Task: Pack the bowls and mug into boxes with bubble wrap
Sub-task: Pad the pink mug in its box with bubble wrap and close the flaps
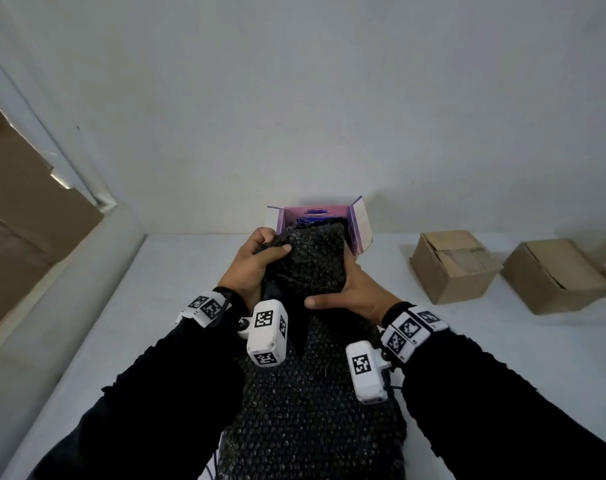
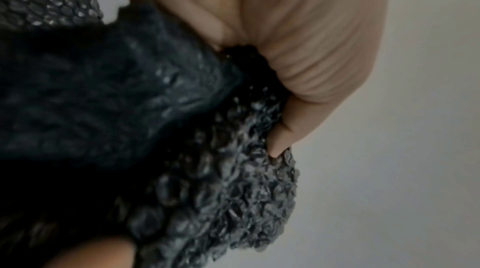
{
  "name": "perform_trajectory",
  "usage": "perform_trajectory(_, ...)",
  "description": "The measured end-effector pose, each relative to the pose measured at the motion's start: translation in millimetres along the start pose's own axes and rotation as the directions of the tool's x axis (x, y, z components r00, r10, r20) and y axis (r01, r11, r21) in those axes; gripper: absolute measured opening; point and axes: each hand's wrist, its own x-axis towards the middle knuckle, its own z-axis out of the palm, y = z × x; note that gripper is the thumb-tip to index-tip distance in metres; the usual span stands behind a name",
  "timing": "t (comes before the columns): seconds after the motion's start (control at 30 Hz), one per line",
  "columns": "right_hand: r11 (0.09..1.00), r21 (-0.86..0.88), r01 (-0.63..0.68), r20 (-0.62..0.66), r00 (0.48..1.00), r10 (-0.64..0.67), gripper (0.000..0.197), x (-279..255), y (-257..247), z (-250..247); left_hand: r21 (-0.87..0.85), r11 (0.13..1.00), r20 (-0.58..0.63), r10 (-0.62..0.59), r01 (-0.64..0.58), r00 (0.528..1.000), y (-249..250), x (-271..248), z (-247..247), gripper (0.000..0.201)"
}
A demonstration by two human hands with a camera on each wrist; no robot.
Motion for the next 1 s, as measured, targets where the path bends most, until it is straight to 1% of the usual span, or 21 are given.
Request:
perform_trajectory(0.03, 0.999, 0.034, -0.024, 0.000, 1.000, 0.024, 0.126, 1, 0, 5, -0.018, 1.000, 0.024, 0.000, 0.000, 1.000, 2, -2, 5, 0.031)
perform_trajectory(0.07, 0.994, 0.096, -0.056, 0.012, 0.998, 0.055, 0.123, 1, 0, 8, -0.037, 0.999, 0.041, 0.003, -0.001, 0.999, 4, -4, 8, 0.031)
perform_trajectory(0.1, 0.983, 0.166, -0.082, 0.044, 0.996, 0.075, 0.110, 1, -1, 10, -0.066, 0.998, 0.050, 0.005, -0.002, 0.999, 5, -4, 11, 0.030)
perform_trajectory(0.13, 0.973, 0.211, -0.096, 0.088, 0.993, 0.078, 0.089, 0, -3, 11, -0.089, 0.996, 0.053, 0.006, -0.001, 0.999, 6, -4, 12, 0.031)
perform_trajectory(0.17, 0.970, 0.217, -0.108, 0.106, 0.991, 0.086, 0.068, 0, -4, 11, -0.117, 0.993, 0.059, 0.011, -0.004, 0.998, 8, -5, 12, 0.034)
perform_trajectory(0.2, 0.973, 0.200, -0.114, 0.096, 0.991, 0.097, 0.053, 0, -6, 10, -0.127, 0.992, 0.059, 0.022, -0.015, 0.998, 8, -5, 12, 0.037)
perform_trajectory(0.23, 0.977, 0.185, -0.108, 0.077, 0.992, 0.095, 0.045, -1, -8, 8, -0.134, 0.991, 0.044, 0.037, -0.031, 0.998, 8, -4, 11, 0.040)
perform_trajectory(0.33, 0.984, 0.145, -0.104, 0.030, 0.994, 0.101, 0.041, 1, -8, -1, -0.052, 0.994, -0.096, 0.086, -0.091, 0.992, 10, -3, 10, 0.044)
perform_trajectory(0.43, 0.996, 0.019, -0.088, 0.027, 0.996, 0.087, 0.056, 4, -12, -9, 0.172, 0.981, -0.211, 0.127, -0.091, 0.969, 9, -1, 9, 0.046)
perform_trajectory(0.5, 0.995, -0.065, -0.071, 0.038, 0.997, 0.073, 0.061, 5, -17, -12, 0.305, 0.949, -0.228, 0.154, -0.080, 0.962, 5, 0, 10, 0.036)
perform_trajectory(0.57, 0.992, -0.101, -0.070, 0.012, 0.997, 0.072, 0.049, 6, -23, -17, 0.392, 0.911, -0.144, 0.197, -0.126, 0.970, 3, -4, 15, 0.016)
perform_trajectory(0.6, 0.989, -0.133, -0.061, -0.010, 0.998, 0.060, 0.042, 5, -26, -20, 0.493, 0.850, -0.056, 0.245, -0.187, 0.968, 4, -6, 16, 0.033)
perform_trajectory(0.63, 0.982, -0.185, -0.040, -0.028, 0.999, 0.036, 0.042, 4, -28, -23, 0.599, 0.754, 0.079, 0.281, -0.271, 0.957, 3, -7, 14, 0.055)
perform_trajectory(0.7, 0.935, -0.355, 0.001, -0.021, 1.000, -0.009, 0.065, 3, -29, -32, 0.769, 0.485, 0.326, 0.263, -0.417, 0.908, 1, -3, 7, 0.090)
perform_trajectory(0.73, 0.886, -0.464, 0.009, 0.009, 1.000, -0.005, 0.078, 3, -29, -36, 0.822, 0.349, 0.397, 0.216, -0.451, 0.892, 2, -1, 4, 0.096)
perform_trajectory(0.77, 0.819, -0.574, 0.014, 0.044, 0.999, 0.013, 0.085, 3, -28, -39, 0.858, 0.235, 0.427, 0.168, -0.456, 0.889, 2, 3, 0, 0.094)
perform_trajectory(0.8, 0.731, -0.683, 0.015, 0.075, 0.996, 0.050, 0.082, 4, -26, -41, 0.885, 0.143, 0.429, 0.119, -0.443, 0.895, 2, 6, -2, 0.085)
perform_trajectory(0.87, 0.494, -0.868, 0.053, 0.096, 0.994, 0.061, 0.051, 5, -26, -41, 0.900, -0.013, 0.435, 0.061, -0.435, 0.898, 1, 10, -3, 0.063)
perform_trajectory(0.9, 0.412, -0.909, 0.063, 0.088, 0.995, 0.044, 0.034, 7, -25, -41, 0.894, -0.071, 0.446, 0.054, -0.442, 0.894, 1, 11, -3, 0.054)
perform_trajectory(0.93, 0.403, -0.914, 0.055, 0.072, 0.997, 0.027, 0.023, 7, -24, -42, 0.887, -0.108, 0.456, 0.063, -0.448, 0.888, 2, 11, -3, 0.047)
perform_trajectory(1.0, 0.499, -0.865, 0.048, 0.067, 0.998, 0.021, 0.017, 8, -22, -46, 0.870, -0.127, 0.490, 0.136, -0.476, 0.861, 3, 13, -7, 0.040)
